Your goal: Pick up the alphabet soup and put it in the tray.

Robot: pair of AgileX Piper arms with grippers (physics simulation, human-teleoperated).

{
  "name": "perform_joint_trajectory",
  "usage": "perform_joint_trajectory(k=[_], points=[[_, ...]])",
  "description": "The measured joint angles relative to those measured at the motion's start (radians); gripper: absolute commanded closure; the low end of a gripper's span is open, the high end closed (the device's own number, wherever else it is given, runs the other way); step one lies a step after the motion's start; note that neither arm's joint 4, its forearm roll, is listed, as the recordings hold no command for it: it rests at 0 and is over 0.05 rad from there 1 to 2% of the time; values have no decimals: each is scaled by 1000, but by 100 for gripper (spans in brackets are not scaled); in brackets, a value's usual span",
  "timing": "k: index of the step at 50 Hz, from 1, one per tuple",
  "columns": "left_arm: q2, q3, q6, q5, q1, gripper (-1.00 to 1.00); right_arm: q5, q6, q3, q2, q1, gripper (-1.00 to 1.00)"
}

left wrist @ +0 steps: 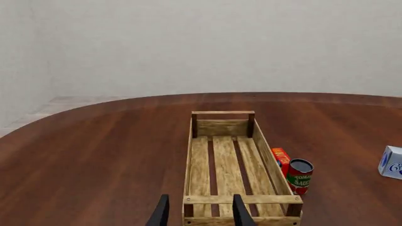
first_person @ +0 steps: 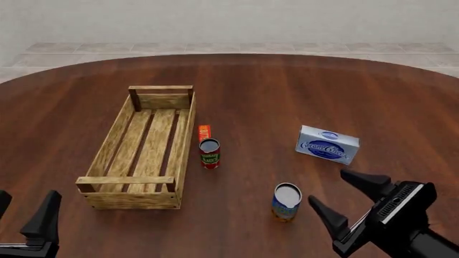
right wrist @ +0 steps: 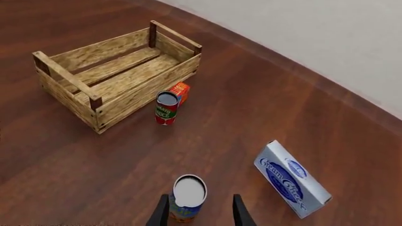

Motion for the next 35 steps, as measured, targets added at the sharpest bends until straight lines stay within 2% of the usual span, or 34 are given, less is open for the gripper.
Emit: perform_joint_trajectory(k=[35], points=[[0,0,0,0,0,-100,-147,-25,33,129,21,-100]])
